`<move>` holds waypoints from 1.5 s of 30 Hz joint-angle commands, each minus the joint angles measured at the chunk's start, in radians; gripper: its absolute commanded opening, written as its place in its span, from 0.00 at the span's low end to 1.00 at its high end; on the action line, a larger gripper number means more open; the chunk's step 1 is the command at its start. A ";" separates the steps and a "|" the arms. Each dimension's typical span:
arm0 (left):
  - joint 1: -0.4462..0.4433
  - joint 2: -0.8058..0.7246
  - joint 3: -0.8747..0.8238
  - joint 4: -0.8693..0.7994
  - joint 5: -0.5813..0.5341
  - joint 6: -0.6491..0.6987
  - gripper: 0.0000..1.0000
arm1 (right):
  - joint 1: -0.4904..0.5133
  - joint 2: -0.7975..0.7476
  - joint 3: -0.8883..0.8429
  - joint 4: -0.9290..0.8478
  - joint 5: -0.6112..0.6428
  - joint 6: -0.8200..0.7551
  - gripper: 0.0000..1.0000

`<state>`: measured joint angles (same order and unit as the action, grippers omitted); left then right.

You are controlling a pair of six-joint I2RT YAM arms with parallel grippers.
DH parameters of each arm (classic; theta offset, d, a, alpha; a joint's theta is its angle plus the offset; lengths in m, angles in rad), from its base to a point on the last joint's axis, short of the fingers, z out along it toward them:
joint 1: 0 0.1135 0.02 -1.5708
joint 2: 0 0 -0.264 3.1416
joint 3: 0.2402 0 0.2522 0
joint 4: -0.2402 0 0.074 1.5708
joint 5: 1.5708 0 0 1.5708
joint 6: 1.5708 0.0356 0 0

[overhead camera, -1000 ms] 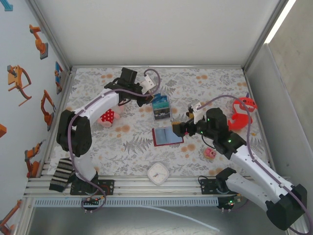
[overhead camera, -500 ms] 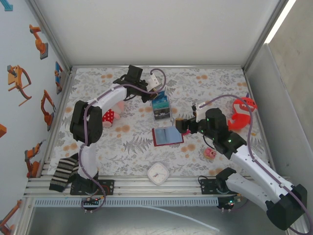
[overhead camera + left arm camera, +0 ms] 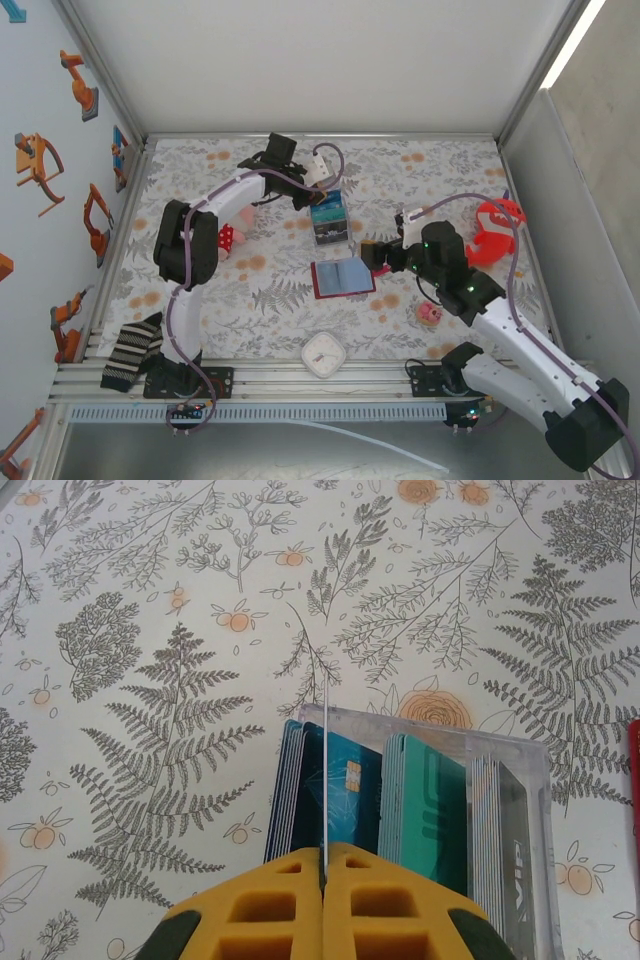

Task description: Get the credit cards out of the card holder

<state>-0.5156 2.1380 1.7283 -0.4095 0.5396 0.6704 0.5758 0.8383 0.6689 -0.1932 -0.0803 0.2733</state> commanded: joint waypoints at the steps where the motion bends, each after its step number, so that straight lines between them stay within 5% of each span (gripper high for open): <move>1: 0.007 0.020 0.037 -0.032 0.031 0.046 0.02 | 0.002 -0.025 0.002 -0.002 0.030 0.015 0.99; 20: 0.006 -0.019 0.051 -0.058 -0.003 0.032 0.34 | 0.002 0.090 0.034 -0.034 0.057 0.049 0.92; 24: 0.005 -0.129 -0.050 0.024 -0.032 -0.041 0.57 | 0.004 0.150 0.061 -0.059 0.056 0.057 0.85; 27: 0.005 -0.252 -0.206 0.177 -0.097 -0.125 0.84 | 0.009 0.206 0.087 -0.083 0.054 0.062 0.78; 31: 0.006 -0.429 -0.413 0.362 -0.193 -0.261 1.00 | 0.041 0.288 0.112 -0.089 0.054 0.074 0.73; 38: 0.006 -0.730 -0.748 0.605 -0.433 -0.518 0.97 | 0.167 0.459 0.213 -0.163 0.157 0.095 0.63; 45: 0.007 -0.972 -0.952 0.652 -0.674 -0.704 0.97 | 0.283 0.663 0.323 -0.198 0.182 0.108 0.59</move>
<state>-0.5152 1.2400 0.8154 0.1749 0.0082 0.0963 0.8288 1.4479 0.9451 -0.3550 0.0673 0.3599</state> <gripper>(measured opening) 0.970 0.597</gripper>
